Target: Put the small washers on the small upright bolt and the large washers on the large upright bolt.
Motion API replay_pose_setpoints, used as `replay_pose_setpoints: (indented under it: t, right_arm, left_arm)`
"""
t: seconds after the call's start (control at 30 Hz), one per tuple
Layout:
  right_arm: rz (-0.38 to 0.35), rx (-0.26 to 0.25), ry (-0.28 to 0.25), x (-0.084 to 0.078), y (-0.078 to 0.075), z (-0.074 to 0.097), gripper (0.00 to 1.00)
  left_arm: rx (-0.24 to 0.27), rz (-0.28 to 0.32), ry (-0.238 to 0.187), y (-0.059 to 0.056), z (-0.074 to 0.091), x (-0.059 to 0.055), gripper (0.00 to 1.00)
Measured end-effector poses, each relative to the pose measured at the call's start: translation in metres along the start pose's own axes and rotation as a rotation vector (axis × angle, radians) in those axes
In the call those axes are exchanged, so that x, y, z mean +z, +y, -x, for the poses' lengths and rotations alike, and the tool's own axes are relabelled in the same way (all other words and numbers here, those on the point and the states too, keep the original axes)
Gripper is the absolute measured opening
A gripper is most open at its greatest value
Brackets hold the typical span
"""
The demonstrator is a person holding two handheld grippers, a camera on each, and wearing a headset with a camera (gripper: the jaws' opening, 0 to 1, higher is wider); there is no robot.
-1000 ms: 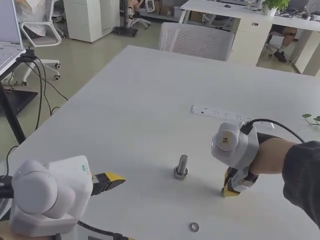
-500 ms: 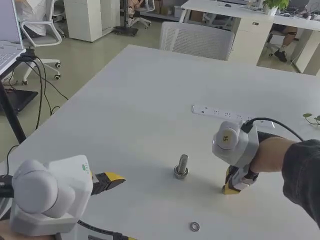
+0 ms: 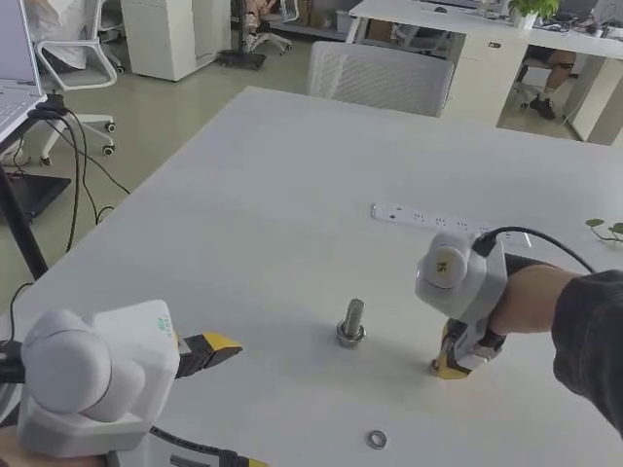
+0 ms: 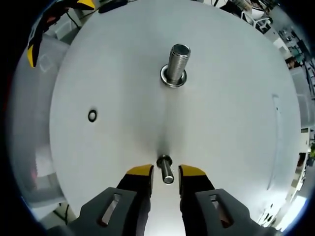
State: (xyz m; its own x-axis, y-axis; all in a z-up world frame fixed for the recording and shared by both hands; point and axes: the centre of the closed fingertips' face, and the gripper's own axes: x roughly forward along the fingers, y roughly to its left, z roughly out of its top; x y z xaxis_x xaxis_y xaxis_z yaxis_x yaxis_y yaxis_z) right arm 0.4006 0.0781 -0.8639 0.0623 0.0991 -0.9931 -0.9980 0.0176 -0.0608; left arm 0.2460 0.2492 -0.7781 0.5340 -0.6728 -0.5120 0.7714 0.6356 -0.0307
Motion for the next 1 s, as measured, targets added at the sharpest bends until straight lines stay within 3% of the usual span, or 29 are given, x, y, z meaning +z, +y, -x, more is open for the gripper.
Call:
replay_pose_setpoints:
  t: [0.23, 1.0]
  right_arm:
    - [-0.024, -0.008, -0.014, -0.004, 0.0, 0.004, 0.29]
    - [-0.083, -0.026, -0.045, -0.022, 0.005, 0.016, 0.35]
  left_arm:
    - [-0.004, -0.005, 0.001, -0.001, -0.001, 0.001, 0.81]
    - [-0.012, -0.017, -0.002, -0.004, -0.003, 0.004, 0.81]
